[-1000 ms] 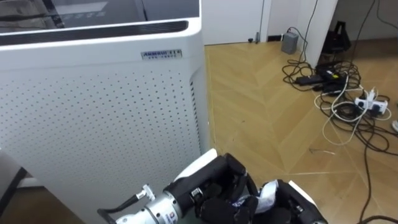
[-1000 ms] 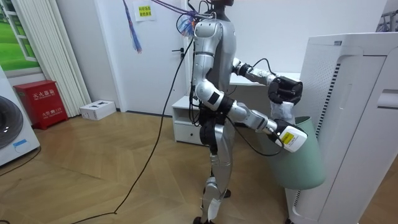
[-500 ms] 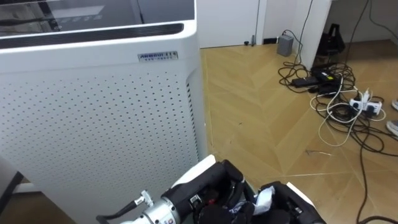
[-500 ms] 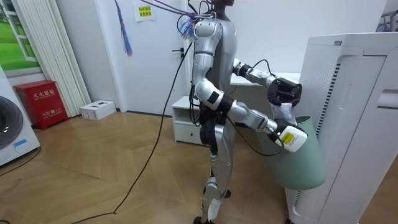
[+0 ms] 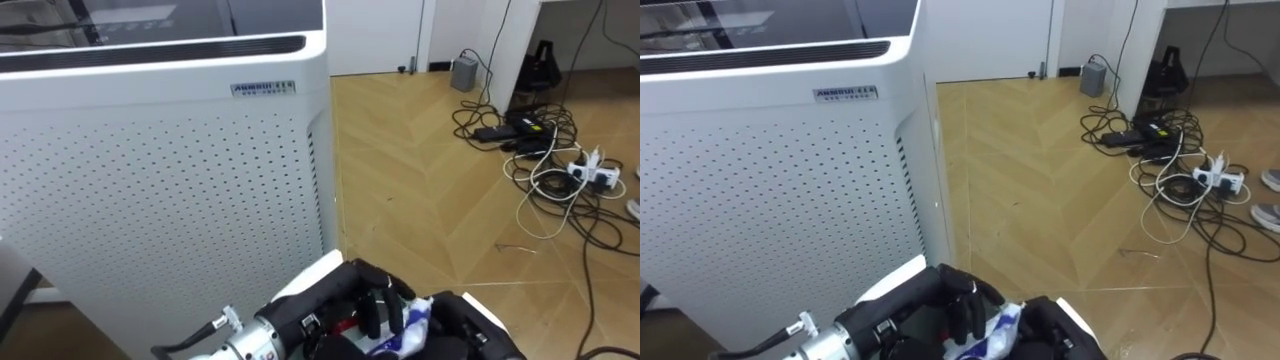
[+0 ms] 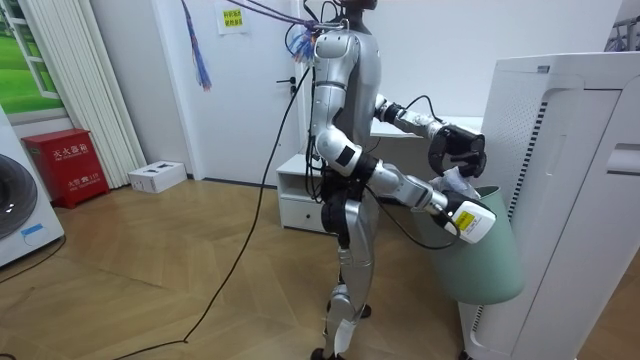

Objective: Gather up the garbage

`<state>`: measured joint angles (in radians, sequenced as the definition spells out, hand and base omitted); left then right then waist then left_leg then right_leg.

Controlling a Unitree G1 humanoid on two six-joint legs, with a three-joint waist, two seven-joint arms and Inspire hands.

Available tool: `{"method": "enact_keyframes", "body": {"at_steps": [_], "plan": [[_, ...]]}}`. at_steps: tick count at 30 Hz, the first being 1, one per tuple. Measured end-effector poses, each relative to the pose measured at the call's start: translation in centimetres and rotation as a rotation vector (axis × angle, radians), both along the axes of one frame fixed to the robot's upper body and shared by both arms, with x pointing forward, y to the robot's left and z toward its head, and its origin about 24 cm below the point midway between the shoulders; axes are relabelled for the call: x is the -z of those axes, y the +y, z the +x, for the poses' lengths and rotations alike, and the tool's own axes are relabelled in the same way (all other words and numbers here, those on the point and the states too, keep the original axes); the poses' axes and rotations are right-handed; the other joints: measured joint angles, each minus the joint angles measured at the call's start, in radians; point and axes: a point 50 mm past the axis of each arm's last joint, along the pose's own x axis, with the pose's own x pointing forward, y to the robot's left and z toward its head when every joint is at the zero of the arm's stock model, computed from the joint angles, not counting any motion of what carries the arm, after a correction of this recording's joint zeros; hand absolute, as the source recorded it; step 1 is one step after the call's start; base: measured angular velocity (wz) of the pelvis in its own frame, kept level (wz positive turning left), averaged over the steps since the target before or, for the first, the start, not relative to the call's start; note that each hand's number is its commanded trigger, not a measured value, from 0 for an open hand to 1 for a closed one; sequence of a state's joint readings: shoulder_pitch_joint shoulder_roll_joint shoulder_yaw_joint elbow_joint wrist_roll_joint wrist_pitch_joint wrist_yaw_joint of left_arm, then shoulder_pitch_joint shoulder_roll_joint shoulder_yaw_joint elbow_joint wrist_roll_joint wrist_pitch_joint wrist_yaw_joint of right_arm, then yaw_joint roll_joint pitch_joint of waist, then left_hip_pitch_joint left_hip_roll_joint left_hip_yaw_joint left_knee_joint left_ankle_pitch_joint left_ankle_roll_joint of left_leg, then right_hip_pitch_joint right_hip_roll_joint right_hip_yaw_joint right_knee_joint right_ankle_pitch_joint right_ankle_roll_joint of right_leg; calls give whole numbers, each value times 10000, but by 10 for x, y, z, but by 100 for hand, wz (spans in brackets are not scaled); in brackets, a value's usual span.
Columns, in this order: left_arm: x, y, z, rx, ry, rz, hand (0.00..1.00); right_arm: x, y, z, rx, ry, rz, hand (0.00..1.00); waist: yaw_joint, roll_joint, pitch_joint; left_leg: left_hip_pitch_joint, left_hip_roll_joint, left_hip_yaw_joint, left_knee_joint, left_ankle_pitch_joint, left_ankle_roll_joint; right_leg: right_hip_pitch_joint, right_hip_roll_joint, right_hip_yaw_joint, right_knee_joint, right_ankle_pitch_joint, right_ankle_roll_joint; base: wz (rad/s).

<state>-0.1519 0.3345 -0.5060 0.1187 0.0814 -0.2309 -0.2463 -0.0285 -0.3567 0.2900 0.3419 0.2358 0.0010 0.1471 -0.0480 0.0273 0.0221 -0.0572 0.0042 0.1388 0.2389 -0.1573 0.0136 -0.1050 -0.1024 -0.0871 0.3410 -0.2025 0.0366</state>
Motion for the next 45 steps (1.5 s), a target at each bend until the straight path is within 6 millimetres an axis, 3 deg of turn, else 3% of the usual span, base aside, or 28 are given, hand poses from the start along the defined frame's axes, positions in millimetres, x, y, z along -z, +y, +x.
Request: {"method": "enact_keyframes", "body": {"at_steps": [12,27,30,37,39,40,45], "plan": [[0,6,1,-181,-235,446,0,0,0,0,-5,7,-6,100,12,1,0,-14,0,-12,1,0,0,10,2,-2,-9,0,0,0],[7,40,-2,-1703,-162,593,0,0,-5,-3,61,-166,-49,100,6,16,-12,17,5,-65,-23,-1,-2,125,13,-69,-21,5,-1,1],[12,49,-7,-2282,-51,492,0,3,-9,-7,423,-88,-2,100,13,-29,-54,250,4,-80,-46,-1,-2,405,12,-89,-146,8,4,2],[27,79,-29,-4366,382,-377,0,11,-40,-33,2746,-284,400,100,153,-121,-92,427,-2,-257,-187,-2,-4,695,28,-306,-498,28,24,8],[32,90,-39,-5083,472,-373,0,17,-48,-45,3522,-159,297,100,162,-159,-136,530,-13,-386,-246,-1,-6,887,29,-453,-650,34,28,17],[36,97,-45,-5598,497,-381,0,22,-55,-55,4012,-18,115,100,180,-199,-207,547,-23,-488,-272,0,-9,974,30,-543,-726,39,29,28],[56,130,-65,-8113,833,-137,0,37,-87,-89,6224,676,-771,100,311,-210,-231,689,-41,-636,-402,-3,-25,1266,35,-784,-917,48,37,14]]}}
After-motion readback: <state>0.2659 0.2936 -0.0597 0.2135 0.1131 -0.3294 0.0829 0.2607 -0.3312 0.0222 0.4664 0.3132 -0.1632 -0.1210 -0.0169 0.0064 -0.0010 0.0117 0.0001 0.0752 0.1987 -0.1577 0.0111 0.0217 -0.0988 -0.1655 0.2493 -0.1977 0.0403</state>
